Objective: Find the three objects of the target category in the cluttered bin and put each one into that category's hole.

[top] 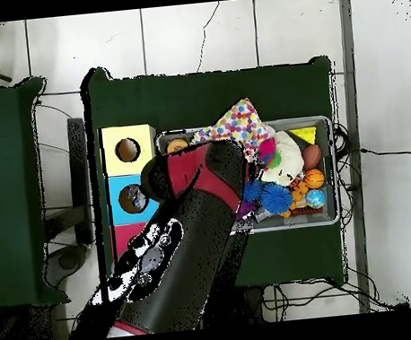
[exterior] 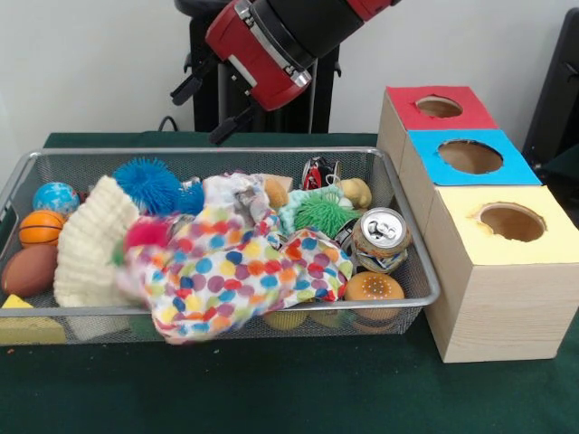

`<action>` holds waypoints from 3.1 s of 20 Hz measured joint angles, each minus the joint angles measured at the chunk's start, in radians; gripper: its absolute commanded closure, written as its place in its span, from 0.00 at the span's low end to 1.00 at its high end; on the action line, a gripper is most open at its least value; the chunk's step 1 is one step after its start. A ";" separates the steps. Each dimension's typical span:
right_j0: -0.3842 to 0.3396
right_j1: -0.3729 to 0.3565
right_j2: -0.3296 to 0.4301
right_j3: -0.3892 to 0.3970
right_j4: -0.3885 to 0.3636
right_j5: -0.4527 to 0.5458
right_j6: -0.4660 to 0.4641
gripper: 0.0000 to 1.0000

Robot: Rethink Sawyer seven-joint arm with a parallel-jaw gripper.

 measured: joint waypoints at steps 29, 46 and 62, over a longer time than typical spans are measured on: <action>-0.563 -0.294 0.284 0.333 -0.121 -0.455 0.000 0.00; -0.515 -0.317 0.372 0.345 -0.254 -0.455 0.000 0.00; -0.504 -0.318 0.392 0.352 -0.294 -0.455 0.000 0.00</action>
